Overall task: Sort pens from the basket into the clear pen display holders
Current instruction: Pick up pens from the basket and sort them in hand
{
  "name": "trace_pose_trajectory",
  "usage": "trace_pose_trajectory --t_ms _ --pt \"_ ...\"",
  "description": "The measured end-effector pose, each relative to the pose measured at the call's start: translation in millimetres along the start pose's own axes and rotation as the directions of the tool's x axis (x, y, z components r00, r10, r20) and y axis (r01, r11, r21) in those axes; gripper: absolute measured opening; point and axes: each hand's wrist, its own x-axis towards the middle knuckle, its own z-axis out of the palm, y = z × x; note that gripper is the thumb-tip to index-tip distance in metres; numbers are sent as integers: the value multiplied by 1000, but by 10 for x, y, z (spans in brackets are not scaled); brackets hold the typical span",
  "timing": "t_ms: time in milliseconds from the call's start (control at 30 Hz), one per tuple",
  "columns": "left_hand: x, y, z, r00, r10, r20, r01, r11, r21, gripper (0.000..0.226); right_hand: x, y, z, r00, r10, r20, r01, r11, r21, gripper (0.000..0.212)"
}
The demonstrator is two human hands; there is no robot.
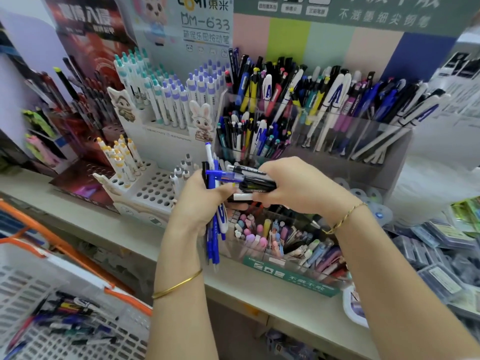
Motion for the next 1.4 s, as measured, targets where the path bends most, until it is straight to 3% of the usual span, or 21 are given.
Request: trace_pose_trajectory --t_ms 133,167,267,333,433,500,567,600,700,900,1067,1267,1400 --pt "14 -60 2 1000 -22 -8 23 997 72 8 29 33 83 994 -40 105 38 999 28 29" --pt "14 -76 5 999 -33 -14 33 999 32 3 31 46 97 992 -44 121 34 996 85 30" --pt "-3 -50 50 994 -105 13 105 963 -249 12 27 65 118 998 -19 62 0 958 288 33" --pt "-3 -16 56 994 -109 19 109 931 -349 15 5 64 159 999 32 17 -36 895 444 34" --pt "2 -2 39 987 -145 66 159 863 -480 13 -30 60 248 985 174 -7 -112 665 738 38" --pt "-5 -8 53 982 -145 117 185 834 -520 8 -12 67 294 972 229 43 -124 353 927 29" --pt "-25 -6 77 976 -132 171 205 818 -538 4 20 45 309 969 228 100 -126 99 987 19" --pt "-36 -3 89 973 -125 192 211 820 -533 4 34 35 303 968 228 103 -121 66 990 16" --pt "-72 23 118 964 -96 248 205 862 -463 13 82 12 284 965 255 63 -81 64 995 24" --pt "-82 26 109 935 -63 348 177 936 -305 13 188 7 331 921 390 -12 4 22 1000 9" --pt "-85 22 108 906 -89 413 243 910 -336 22 171 16 322 874 463 -146 77 165 983 7" --pt "-72 40 73 947 -193 258 301 815 -495 18 112 58 269 723 595 -353 278 217 936 16" --pt "-53 38 32 957 -218 191 285 831 -477 8 60 81 272 663 630 -405 340 229 912 18"
